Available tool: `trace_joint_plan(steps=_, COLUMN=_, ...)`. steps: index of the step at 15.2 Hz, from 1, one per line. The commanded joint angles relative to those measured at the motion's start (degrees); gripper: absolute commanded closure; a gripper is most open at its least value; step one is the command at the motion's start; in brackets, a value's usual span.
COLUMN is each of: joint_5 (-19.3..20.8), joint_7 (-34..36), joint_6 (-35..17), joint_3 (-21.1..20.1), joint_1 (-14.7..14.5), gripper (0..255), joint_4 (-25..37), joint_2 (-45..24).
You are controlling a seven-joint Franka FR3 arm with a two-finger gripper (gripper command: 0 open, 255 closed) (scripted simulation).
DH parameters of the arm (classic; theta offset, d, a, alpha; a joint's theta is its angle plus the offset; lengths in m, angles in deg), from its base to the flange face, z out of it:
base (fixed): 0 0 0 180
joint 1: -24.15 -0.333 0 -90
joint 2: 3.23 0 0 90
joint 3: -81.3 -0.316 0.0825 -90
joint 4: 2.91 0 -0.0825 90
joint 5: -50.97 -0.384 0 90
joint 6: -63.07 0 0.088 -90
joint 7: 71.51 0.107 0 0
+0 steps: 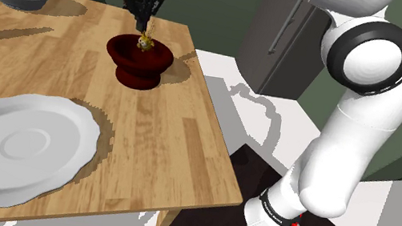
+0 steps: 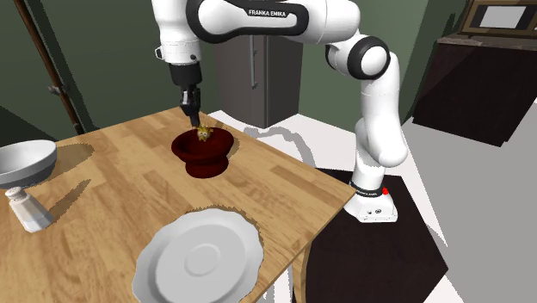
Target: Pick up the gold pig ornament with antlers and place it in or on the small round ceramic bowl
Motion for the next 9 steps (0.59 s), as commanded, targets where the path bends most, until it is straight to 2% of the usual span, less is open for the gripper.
trace_joint_plan(steps=1, joint_5=-0.12, joint_7=-0.05, joint_6=-1.94, joint_3=0.02, joint_1=0.12, gripper=255, joint_4=-2.67, joint_2=0.78)
trace_joint_plan(steps=9, joint_5=-0.17, joint_7=-0.07, joint_6=-2.87, joint_3=0.03, joint_1=0.16, gripper=255, joint_4=-3.88, joint_2=1.06)
